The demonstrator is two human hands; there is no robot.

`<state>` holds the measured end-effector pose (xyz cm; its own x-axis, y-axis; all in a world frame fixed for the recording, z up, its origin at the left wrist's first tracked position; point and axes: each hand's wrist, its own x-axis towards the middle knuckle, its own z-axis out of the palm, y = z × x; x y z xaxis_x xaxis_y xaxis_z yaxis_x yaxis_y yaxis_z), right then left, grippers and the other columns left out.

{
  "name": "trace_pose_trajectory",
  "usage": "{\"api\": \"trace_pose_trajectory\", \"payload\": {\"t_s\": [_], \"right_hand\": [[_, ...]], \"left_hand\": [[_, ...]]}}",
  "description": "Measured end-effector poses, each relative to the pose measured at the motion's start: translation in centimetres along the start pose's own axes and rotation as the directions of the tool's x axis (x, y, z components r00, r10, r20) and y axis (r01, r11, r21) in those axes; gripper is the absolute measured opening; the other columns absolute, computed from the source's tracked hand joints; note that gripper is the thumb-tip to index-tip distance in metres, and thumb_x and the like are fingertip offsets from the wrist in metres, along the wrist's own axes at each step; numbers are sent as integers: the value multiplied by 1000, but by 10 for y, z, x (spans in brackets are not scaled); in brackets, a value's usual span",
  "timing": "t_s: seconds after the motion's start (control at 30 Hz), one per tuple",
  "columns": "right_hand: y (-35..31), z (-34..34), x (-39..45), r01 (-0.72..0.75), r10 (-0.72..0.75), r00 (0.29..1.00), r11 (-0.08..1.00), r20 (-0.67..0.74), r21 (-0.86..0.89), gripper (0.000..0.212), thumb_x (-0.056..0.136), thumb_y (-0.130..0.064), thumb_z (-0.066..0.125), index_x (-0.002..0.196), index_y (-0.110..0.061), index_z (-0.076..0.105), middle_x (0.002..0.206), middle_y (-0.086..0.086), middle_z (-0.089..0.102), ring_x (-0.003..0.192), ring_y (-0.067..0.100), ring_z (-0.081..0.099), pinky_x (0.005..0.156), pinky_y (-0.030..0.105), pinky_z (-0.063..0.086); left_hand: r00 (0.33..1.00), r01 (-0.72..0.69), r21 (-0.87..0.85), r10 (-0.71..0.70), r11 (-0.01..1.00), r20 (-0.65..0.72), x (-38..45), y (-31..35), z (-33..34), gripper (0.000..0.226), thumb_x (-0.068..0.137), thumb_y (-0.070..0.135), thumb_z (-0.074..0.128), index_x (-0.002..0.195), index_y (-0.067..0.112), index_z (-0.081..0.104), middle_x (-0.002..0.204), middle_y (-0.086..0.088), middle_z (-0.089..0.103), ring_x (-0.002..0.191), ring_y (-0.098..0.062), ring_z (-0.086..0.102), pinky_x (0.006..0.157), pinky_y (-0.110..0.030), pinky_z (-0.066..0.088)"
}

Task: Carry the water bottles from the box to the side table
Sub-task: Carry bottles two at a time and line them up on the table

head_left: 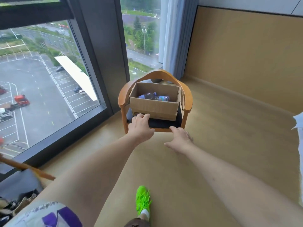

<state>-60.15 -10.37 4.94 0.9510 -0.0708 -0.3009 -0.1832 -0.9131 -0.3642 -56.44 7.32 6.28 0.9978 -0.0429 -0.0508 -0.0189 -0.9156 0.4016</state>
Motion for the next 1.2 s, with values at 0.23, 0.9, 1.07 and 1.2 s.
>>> {"api": "trace_pose_trajectory", "payload": {"t_s": [0.23,0.9,1.07,1.2], "right_hand": [[-54,-55,154,-46,49,997,998,-51,51,81,83,-48,72,151,-29,33,147,5,45,134,31,42,105,47,42],[-28,-37,533,-117,131,933,991,336,-63,77,78,-32,69,148,-29,37,131,10,52,123,34,52,91,39,49],[-12,-10,582,6,68,874,989,482,-150,70,79,-27,67,144,-25,41,131,11,51,125,34,49,92,40,46],[-3,16,599,111,11,830,976,558,-185,65,84,-20,64,144,-21,40,133,11,47,125,34,45,99,44,43]], "left_hand": [[997,-16,-25,17,1000,74,178,-3,-26,67,84,40,66,144,28,40,144,-4,42,133,-28,36,103,-46,41],[929,208,-1,-197,978,314,510,-37,74,68,87,35,63,149,25,38,144,-4,42,132,-28,37,106,-47,41],[878,283,27,-271,959,395,552,-44,111,73,86,37,64,151,21,36,147,-8,40,136,-31,34,110,-47,36],[829,336,80,-335,938,448,569,-58,140,74,83,31,66,151,23,36,147,-9,39,136,-32,32,108,-46,37]]}}
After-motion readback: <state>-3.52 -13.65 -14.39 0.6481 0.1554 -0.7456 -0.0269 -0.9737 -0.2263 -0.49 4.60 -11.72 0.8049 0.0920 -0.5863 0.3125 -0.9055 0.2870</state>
